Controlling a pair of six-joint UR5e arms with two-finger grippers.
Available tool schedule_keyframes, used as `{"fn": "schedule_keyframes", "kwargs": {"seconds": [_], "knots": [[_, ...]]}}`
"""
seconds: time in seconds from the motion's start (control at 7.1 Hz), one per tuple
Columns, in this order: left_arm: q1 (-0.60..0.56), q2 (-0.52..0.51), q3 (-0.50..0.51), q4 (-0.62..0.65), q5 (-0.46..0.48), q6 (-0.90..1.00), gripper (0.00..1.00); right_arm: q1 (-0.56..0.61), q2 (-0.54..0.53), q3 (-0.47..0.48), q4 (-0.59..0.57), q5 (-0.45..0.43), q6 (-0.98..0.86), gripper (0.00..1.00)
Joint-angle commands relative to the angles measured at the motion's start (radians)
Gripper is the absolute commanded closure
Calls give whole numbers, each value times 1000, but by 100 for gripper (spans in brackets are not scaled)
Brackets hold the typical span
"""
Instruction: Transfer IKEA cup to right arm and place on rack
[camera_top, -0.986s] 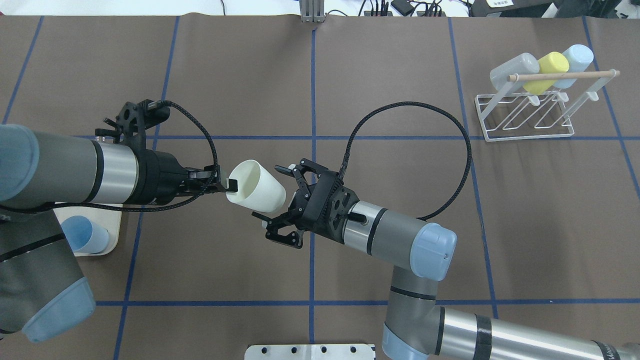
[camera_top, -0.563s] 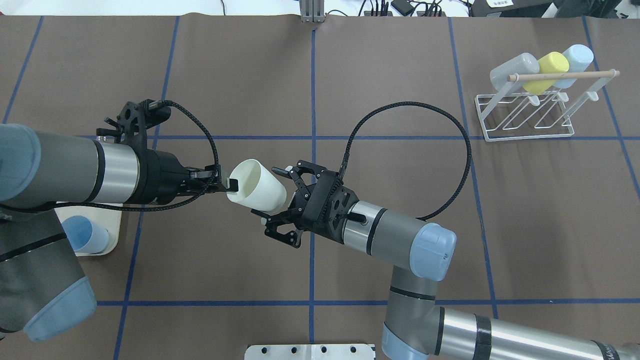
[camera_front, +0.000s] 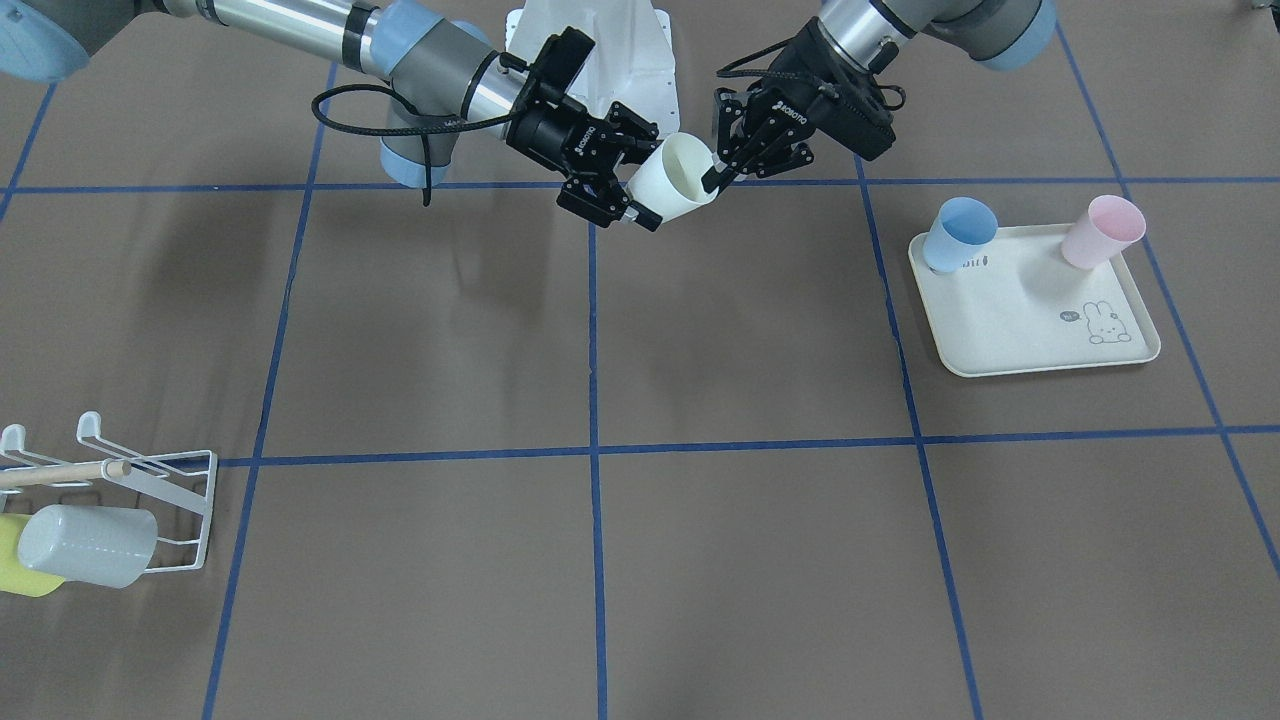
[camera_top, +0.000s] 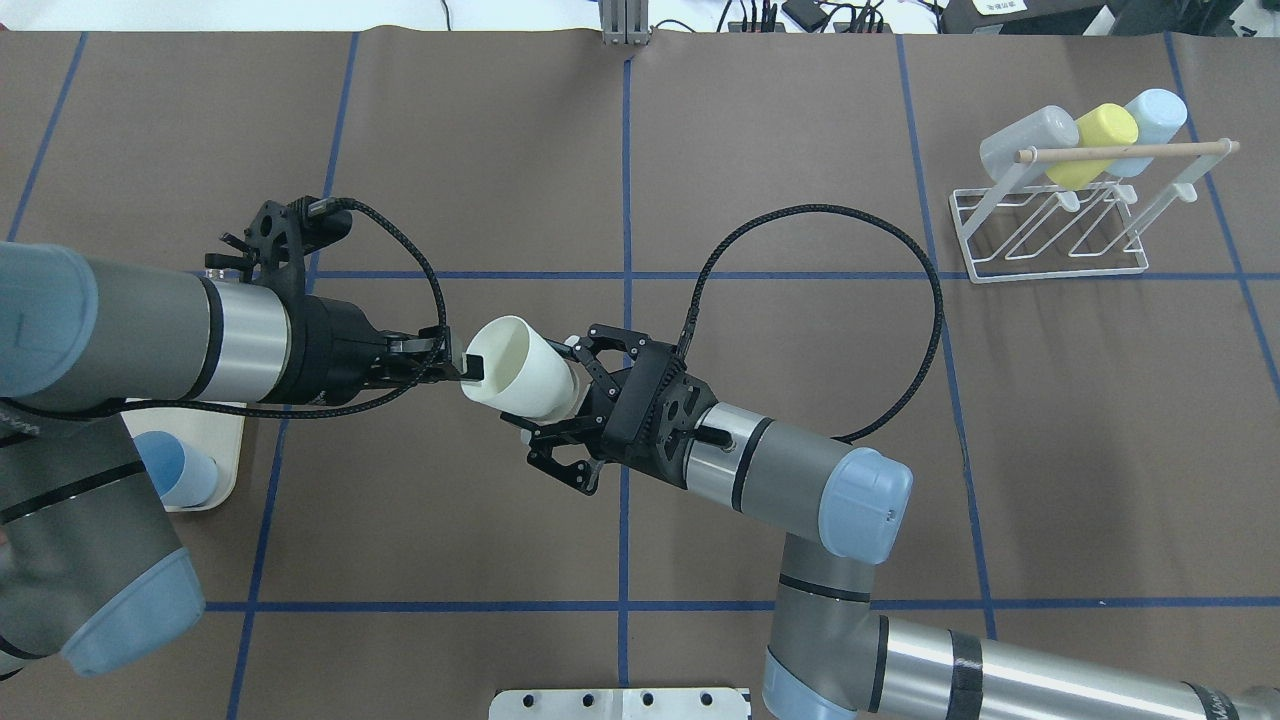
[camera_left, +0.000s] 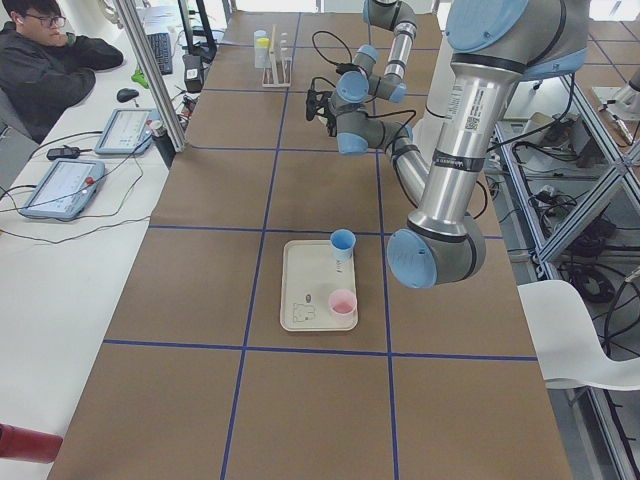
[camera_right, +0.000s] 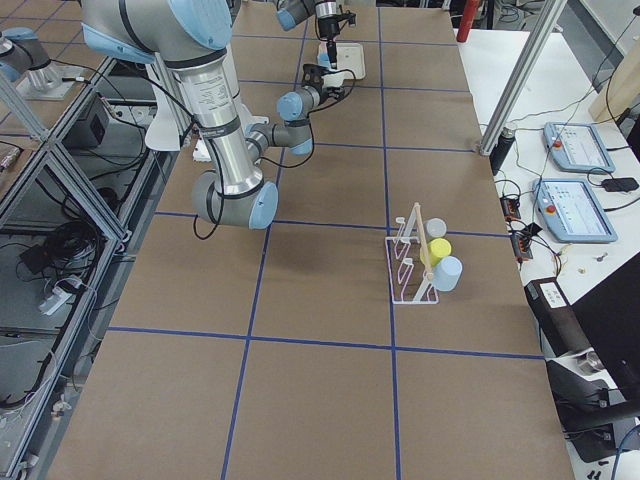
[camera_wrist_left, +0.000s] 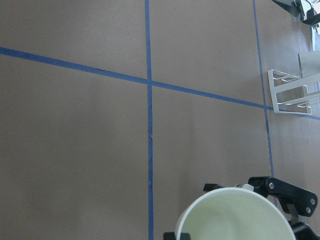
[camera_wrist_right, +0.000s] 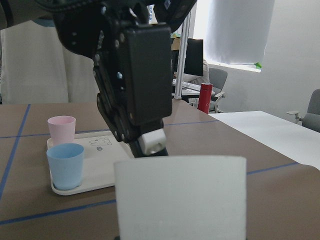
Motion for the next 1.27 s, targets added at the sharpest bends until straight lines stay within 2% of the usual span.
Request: {"fn": "schedule_keyframes", "kwargs": {"seconds": [0.0,0.14,0.28,0.42,0.56,0.7,0.84,0.99,1.13], "knots": [[0,-1,-1,-3,1,4,13,-1,0,2,0,-10,7,53],[-2,1,-4,-3,1,4,0,1,0,5,-9,-11,9,72],[-9,3,-7,-2,-1,8,0,7,-2,4,-21,-9,9,76],[-23,13,-10,2,-2,16,0,16,-17,8,-62,-3,12,64],[-40,44,-12,5,-4,49,0,45,-24,25,-177,2,10,58],[-61,109,-31,6,-4,121,0,49,-31,72,-306,2,12,61],[-90,186,-53,6,-7,198,0,52,-38,162,-488,2,12,74],[-135,260,-64,6,-10,286,0,73,-35,276,-761,0,13,83],[-193,348,-79,6,-13,415,0,116,-31,413,-1096,2,9,83]]}}
